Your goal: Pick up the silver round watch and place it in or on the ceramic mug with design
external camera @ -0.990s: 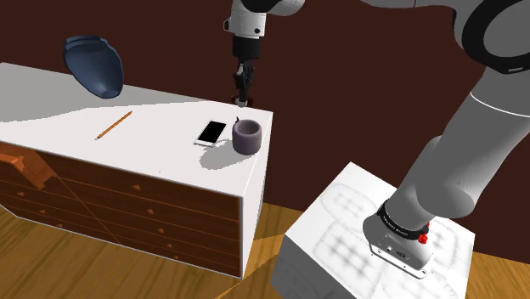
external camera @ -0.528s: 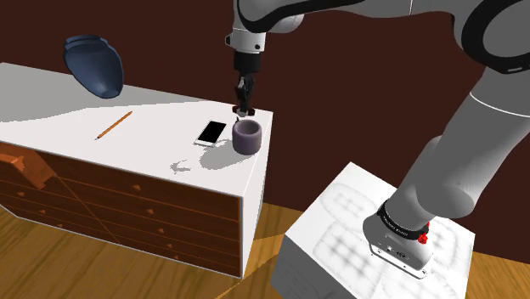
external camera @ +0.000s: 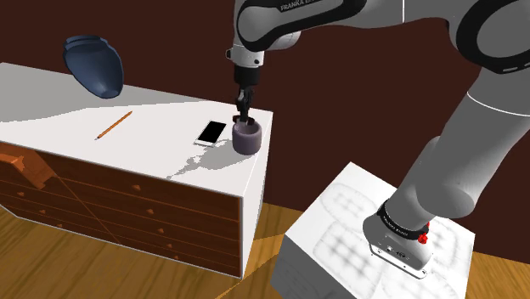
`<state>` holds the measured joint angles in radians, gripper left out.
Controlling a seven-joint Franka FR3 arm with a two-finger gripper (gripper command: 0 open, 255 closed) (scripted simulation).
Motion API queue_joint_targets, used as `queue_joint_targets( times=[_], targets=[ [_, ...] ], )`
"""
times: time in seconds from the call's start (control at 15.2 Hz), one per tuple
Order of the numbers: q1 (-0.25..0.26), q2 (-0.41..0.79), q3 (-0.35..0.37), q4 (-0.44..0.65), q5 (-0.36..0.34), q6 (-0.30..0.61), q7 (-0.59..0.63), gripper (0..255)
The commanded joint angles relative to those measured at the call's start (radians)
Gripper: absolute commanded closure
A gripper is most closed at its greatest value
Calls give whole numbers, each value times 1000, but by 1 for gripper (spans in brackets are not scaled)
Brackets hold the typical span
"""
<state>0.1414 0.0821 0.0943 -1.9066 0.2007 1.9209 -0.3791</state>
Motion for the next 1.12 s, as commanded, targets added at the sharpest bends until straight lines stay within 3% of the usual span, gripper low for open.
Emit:
queue_joint_targets(
  times=[0.0, 0.33, 0.4, 0.73, 1.06],
  targets=[
    [1, 3, 1, -2, 0, 5, 1, 255],
    [1, 2, 1, -2, 0, 5, 0, 255],
    [1, 2, 1, -2, 0, 5, 0, 0],
    [1, 2, 1, -2, 0, 5, 0, 0],
    [-10, -11, -9, 108, -7, -119, 5, 0]
  ],
)
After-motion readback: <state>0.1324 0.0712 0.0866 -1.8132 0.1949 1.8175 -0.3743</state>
